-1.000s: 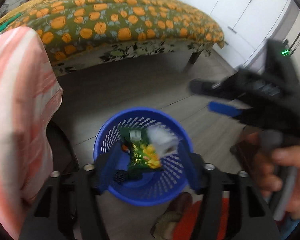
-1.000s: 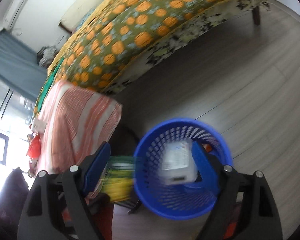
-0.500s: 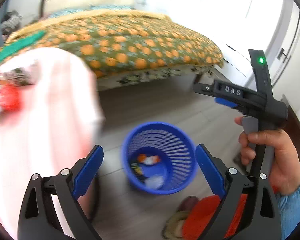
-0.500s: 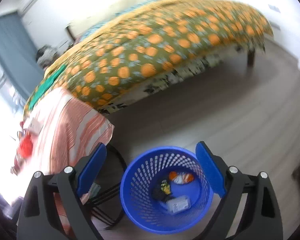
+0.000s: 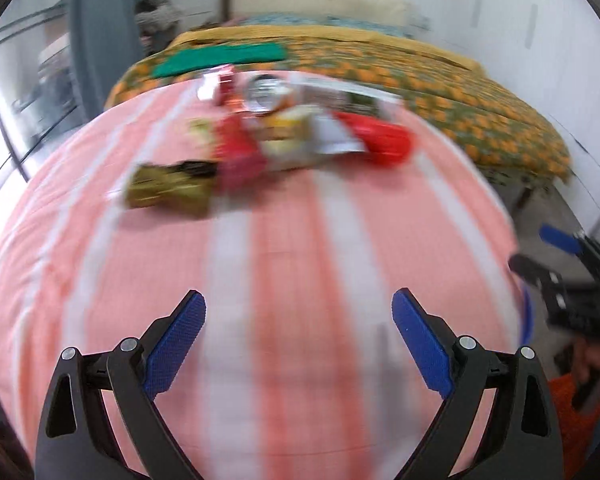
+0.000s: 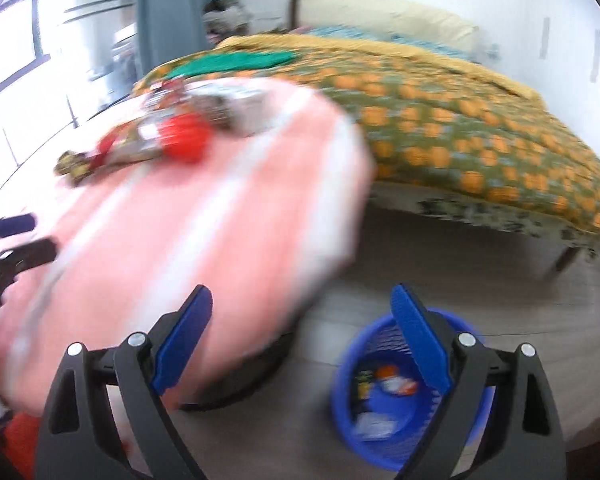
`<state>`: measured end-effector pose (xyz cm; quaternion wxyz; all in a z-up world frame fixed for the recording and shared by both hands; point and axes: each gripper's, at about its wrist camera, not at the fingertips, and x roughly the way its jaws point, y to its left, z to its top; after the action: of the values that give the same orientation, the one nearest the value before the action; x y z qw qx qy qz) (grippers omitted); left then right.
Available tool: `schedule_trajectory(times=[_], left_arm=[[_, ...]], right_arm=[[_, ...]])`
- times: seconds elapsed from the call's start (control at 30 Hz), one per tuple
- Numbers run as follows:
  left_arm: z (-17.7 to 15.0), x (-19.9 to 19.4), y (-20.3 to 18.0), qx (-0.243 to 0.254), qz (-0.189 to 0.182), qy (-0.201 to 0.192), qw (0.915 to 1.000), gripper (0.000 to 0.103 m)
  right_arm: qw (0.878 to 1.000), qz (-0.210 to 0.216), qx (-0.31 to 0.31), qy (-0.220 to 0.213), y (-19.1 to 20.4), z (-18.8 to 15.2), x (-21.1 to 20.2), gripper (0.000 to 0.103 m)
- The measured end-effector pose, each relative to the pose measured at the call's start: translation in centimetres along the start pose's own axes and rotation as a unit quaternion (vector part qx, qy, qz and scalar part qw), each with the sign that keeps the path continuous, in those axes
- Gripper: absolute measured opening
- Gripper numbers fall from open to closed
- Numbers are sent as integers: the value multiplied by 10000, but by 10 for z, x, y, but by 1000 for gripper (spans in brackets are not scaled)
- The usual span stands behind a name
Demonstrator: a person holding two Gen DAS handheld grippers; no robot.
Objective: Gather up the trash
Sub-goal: 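Return both tools over the table, then close the left tool on the gold foil wrapper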
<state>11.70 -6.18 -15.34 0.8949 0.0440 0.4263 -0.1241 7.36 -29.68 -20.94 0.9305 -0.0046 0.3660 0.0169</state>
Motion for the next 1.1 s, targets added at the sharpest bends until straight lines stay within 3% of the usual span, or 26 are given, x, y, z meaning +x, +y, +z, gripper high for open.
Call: schedule_trajectory(times=[0.13, 0.37, 0.5, 0.67, 0.93, 1.1], left_arm=[[-5, -2, 38, -147, 324, 103, 9993, 93], [-24, -13, 81, -375, 285, 234, 9986, 97], [-19, -8, 92, -465, 158, 257, 9985, 97], [6, 6, 78, -187, 315, 195, 9991, 97], [61, 55, 77, -561, 874, 253, 9943, 97], [58, 50, 102, -728, 1138, 340, 9902, 97]], right_arm=[[9994, 244, -162, 206, 56, 19, 12, 89], [9967, 225, -601, 505, 111, 46, 46, 89], [9974, 262, -478, 475, 113, 48, 54, 94], [9982, 279, -322, 419, 111, 46, 56, 97], [9985, 231, -333, 371, 113, 45, 55, 97], [9985, 223, -334, 359, 112, 45, 55, 97]])
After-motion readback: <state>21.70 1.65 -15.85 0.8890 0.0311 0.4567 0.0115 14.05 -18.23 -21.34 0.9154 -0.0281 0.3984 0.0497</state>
